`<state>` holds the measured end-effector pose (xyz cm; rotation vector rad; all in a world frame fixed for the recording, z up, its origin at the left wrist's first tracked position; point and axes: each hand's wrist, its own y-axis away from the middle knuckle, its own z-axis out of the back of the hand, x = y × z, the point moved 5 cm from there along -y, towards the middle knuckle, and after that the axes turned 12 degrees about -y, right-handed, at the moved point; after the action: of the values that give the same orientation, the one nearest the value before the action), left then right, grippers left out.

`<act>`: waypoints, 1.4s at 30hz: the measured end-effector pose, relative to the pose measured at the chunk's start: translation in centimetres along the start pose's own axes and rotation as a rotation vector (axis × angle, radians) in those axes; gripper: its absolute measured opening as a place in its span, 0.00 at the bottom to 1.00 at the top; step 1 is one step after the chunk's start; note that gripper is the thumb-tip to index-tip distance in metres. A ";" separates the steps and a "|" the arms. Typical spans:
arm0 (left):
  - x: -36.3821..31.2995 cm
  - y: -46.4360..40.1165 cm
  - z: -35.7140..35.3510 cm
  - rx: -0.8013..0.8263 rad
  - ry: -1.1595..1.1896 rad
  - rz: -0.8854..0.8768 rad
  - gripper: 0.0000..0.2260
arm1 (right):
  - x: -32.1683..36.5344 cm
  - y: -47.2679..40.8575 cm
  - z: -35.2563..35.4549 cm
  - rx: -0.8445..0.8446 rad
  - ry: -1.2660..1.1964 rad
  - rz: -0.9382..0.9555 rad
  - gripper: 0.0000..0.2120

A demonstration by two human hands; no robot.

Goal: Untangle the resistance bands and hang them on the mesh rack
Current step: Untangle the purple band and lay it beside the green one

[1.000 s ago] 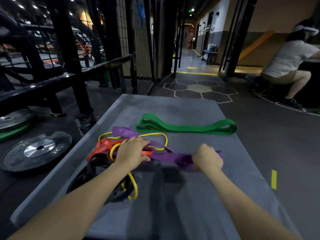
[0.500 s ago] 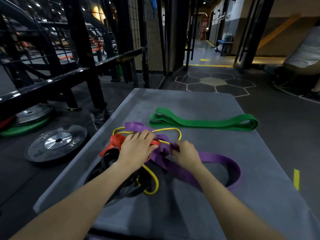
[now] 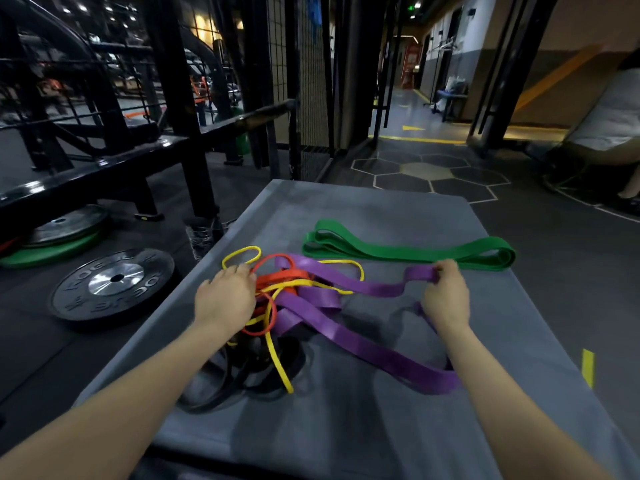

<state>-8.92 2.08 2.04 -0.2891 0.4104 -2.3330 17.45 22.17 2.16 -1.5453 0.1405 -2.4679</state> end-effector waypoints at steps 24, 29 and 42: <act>-4.6 -2.5 -3.3 0.238 -0.063 -0.305 0.24 | 4.8 0.0 -17.7 0.590 0.202 0.376 0.18; -5.2 -3.0 -2.9 0.212 0.049 -0.281 0.15 | 7.1 -0.4 -10.9 0.365 -0.417 0.443 0.04; 0.0 -3.9 0.8 0.073 0.689 0.327 0.17 | 0.4 0.2 0.9 -0.049 -0.168 0.157 0.08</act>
<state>-11.17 4.60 4.20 0.5962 0.6415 -2.0586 18.07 21.94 2.87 -1.6849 0.2845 -2.2201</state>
